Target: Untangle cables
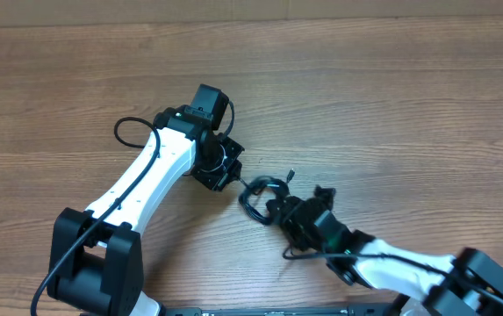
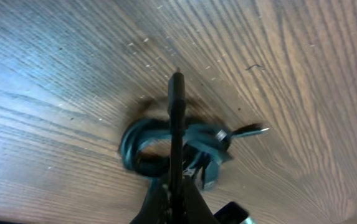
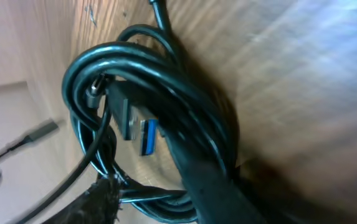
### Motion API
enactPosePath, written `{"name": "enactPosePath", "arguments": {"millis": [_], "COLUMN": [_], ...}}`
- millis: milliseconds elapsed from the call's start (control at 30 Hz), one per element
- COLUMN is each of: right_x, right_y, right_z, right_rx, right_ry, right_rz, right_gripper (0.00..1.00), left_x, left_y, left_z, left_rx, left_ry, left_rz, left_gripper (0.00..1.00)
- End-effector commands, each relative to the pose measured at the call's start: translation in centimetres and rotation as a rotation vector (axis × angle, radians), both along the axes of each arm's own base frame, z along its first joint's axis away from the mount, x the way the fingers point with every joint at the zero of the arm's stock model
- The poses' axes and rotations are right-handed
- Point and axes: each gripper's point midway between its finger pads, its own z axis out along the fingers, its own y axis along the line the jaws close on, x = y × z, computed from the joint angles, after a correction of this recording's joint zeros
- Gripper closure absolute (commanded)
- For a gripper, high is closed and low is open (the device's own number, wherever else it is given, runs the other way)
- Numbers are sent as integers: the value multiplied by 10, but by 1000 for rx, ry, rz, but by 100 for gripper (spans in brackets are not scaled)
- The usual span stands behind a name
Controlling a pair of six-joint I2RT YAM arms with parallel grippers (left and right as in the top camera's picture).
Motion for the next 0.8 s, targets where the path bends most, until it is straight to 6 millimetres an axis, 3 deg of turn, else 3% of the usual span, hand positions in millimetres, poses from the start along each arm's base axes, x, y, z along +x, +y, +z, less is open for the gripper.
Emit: {"name": "enactPosePath", "arguments": {"millis": [0,67,233,433,600,767], "right_x": [-4,-11,-18,-10,-12,-18], "right_y": [-6,-9,-25,-30,-32,-36], "right_z": [-28,-36,-48,-46,-46,-50], "right_rx": [-81,-101,-154,-136,-121,-136], "right_ry": [75,113,176,169,195,226], "right_rz": [-18,-4,-12,64,66,71], "right_gripper": [61,76,96,96,96,96], "left_x": [1,1,6,2,-4,-6], "left_y": [-2,-2,10,-1,-22,-23], "left_z": [3,3,-1,3,12,17], "left_rx": [5,5,83,19,-116,-122], "left_ry": [-23,-35,-147,-304,-408,-470], "left_rz": [-45,-76,-322,-776,-971,-1078], "left_gripper": [96,96,96,96,96,96]}}
